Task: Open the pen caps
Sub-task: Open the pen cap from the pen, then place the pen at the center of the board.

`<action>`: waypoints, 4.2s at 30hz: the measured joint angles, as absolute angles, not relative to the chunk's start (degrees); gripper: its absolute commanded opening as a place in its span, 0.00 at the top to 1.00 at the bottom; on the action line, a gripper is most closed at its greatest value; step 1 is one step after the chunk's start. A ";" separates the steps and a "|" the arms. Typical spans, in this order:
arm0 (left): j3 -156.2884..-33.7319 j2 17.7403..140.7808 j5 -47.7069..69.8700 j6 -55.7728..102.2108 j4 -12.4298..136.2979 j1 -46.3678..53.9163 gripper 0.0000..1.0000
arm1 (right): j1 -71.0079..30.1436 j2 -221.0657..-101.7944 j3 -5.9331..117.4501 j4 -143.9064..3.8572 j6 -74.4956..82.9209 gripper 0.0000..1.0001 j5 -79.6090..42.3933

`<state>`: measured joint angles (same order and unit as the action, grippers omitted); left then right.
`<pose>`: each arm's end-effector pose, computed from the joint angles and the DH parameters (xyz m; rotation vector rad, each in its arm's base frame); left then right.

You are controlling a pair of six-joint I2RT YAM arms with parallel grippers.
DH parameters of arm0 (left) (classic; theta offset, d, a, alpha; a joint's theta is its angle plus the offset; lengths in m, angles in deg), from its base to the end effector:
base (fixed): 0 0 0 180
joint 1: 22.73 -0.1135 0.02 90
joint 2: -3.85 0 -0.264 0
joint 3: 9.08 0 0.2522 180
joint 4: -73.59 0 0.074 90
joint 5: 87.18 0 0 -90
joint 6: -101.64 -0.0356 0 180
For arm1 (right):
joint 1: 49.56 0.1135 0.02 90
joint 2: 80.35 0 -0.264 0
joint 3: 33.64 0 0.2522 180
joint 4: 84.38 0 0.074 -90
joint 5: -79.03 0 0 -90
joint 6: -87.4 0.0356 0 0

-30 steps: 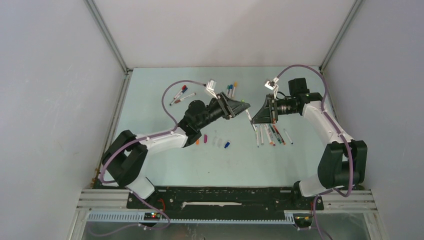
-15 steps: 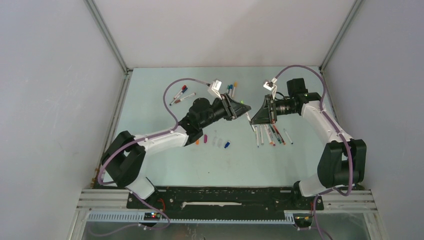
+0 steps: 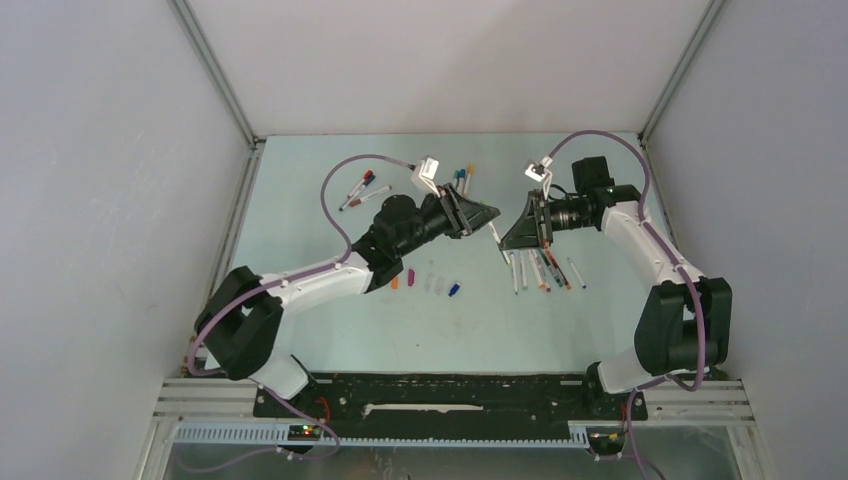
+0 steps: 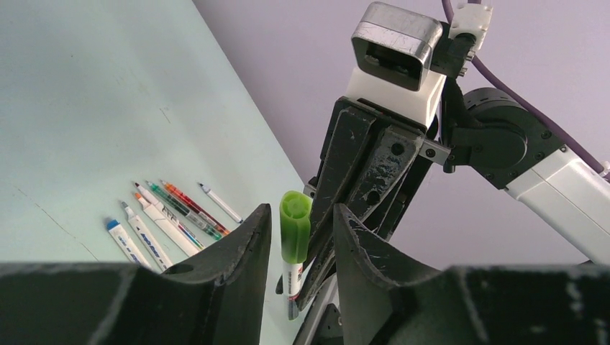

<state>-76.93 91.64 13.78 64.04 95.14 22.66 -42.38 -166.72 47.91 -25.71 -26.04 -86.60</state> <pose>0.2451 -0.2581 0.2944 0.0650 1.7473 -1.4583 0.2850 0.0707 0.2817 -0.9155 1.9048 1.5280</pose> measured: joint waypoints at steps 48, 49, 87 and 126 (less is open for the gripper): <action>-76.86 90.35 12.82 58.10 95.47 21.11 1.00 | -37.96 -170.02 48.44 -33.08 -19.66 1.00 -88.64; -76.86 89.96 11.49 57.77 96.39 20.26 1.00 | -37.66 -170.26 48.55 -32.73 -19.64 1.00 -88.26; -60.97 63.60 1.37 45.44 67.12 27.23 1.00 | -64.94 -167.02 43.61 -27.22 -31.18 1.00 -43.17; -83.79 106.07 -3.27 44.76 53.46 35.77 0.95 | -64.04 -185.45 46.30 -25.54 -30.76 0.70 -27.63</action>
<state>-83.79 106.07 -3.27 44.76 53.46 35.77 -64.04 -185.45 46.30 -25.54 -30.76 -27.63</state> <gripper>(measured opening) 0.074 0.266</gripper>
